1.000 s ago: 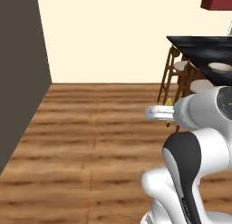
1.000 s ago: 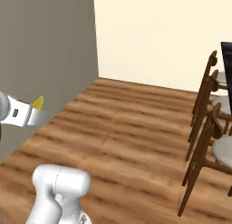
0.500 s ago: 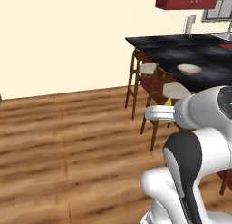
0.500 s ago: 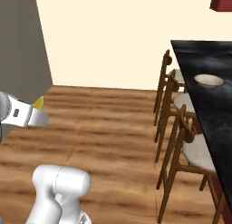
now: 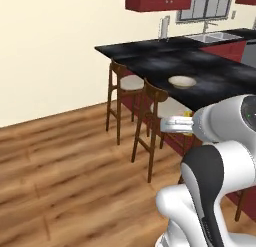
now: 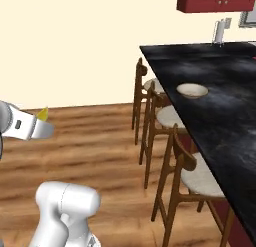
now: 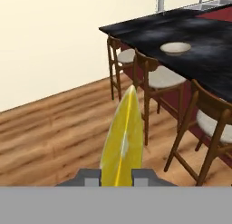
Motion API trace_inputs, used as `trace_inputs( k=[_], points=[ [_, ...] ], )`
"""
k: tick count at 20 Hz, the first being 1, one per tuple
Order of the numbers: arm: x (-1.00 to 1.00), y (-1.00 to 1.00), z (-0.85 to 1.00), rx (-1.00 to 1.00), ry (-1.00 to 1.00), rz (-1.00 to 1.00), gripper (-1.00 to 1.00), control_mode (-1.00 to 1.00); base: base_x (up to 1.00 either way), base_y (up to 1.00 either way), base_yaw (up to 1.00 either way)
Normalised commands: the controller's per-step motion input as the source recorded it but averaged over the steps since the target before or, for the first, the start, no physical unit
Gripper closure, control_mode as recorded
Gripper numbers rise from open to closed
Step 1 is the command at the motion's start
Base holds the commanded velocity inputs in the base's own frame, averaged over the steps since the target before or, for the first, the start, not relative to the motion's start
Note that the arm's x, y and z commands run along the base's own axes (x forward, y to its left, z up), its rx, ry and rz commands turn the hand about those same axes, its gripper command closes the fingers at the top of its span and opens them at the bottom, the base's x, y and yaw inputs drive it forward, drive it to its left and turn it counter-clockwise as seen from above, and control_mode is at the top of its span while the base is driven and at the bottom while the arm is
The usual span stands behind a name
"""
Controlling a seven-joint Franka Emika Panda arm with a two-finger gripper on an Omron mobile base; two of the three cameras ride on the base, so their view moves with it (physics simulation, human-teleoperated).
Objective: There is a bowl on the dining counter. Grab a lemon wedge from the fridge and place it in the bowl. Then get the liquor bottle and glass cup from the cabinet and place them next to the bowl.
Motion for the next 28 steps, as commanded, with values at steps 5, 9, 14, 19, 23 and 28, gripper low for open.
trace_inputs(
  k=[5,9,14,19,23,28],
  points=[
    [0.0,0.0,0.0,0.0,0.0,0.0,1.0,1.0,0.41,0.66,-0.45],
    [0.0,0.0,0.0,0.0,0.0,0.0,1.0,1.0,0.36,0.69,-0.47],
    [0.0,0.0,0.0,0.0,0.0,0.0,1.0,1.0,0.41,0.72,-0.47],
    [0.0,0.0,0.0,0.0,0.0,0.0,1.0,1.0,0.51,0.72,-0.46],
    [0.0,0.0,0.0,0.0,0.0,0.0,1.0,1.0,0.5,0.75,-0.45],
    [0.0,0.0,0.0,0.0,0.0,0.0,1.0,1.0,0.49,0.75,-0.44]
  ],
)
